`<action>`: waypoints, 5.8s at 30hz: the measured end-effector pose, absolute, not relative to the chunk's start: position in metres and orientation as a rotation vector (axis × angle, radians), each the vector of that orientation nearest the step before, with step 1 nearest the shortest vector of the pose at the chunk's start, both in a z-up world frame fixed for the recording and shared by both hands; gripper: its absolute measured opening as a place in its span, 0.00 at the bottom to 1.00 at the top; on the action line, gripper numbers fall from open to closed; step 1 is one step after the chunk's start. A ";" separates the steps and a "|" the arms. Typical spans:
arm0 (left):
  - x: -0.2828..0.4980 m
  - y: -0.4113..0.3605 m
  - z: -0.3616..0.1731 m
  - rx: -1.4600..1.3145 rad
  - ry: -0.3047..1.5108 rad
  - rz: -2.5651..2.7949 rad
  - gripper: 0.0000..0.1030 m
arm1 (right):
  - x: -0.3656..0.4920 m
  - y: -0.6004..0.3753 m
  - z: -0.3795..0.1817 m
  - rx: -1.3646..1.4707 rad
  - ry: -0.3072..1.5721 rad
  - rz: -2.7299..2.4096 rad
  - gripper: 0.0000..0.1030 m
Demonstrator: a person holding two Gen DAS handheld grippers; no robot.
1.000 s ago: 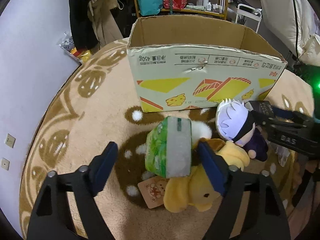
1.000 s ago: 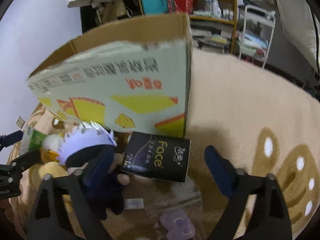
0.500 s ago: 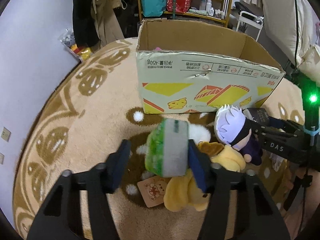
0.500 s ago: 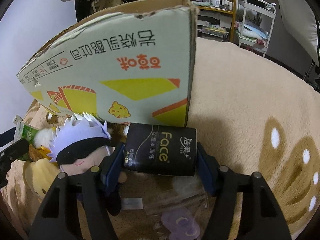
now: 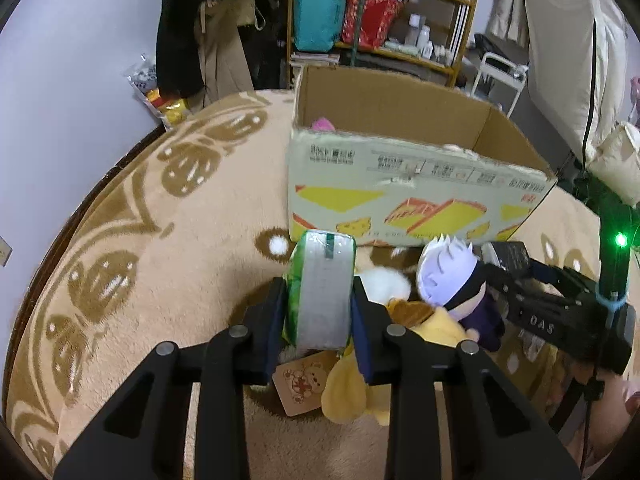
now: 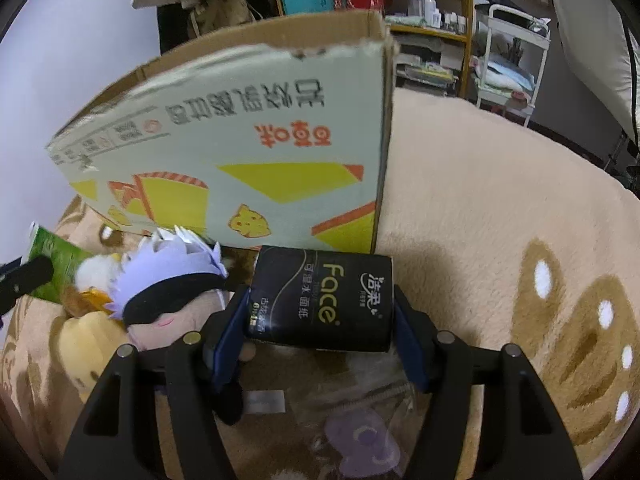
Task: Organize soft objects
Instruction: 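Grasp the green tissue pack with the left gripper while the right grasps the black Face pack, then lift both packs over the box and open both grippers to drop them, then move both tools back toward the yellow dog plush and white-haired doll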
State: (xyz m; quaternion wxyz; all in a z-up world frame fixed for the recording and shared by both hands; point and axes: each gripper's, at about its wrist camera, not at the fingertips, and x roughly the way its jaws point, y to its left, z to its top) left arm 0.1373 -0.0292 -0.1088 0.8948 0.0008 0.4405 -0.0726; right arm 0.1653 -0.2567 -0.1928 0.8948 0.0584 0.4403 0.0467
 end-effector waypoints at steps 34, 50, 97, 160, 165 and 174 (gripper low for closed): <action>0.076 -0.015 -0.001 0.053 0.514 -0.031 0.28 | 0.082 -0.270 -0.043 0.117 0.477 0.108 0.68; 0.137 -0.011 0.050 0.038 0.399 -0.035 0.28 | 0.134 -0.272 0.010 0.055 0.394 0.134 0.68; 0.210 -0.036 -0.043 -0.094 0.673 -0.136 0.90 | 0.200 -0.231 -0.081 0.038 0.644 0.219 1.00; 0.093 -0.040 -0.069 -0.001 0.778 -0.145 0.98 | 0.067 -0.287 -0.099 0.198 0.736 0.043 1.00; 0.099 -0.043 -0.080 -0.002 0.804 -0.152 0.98 | 0.076 -0.290 -0.109 0.214 0.767 0.038 1.00; 0.106 -0.042 -0.096 -0.037 0.853 -0.181 0.98 | 0.098 -0.291 -0.135 0.242 0.872 0.047 1.00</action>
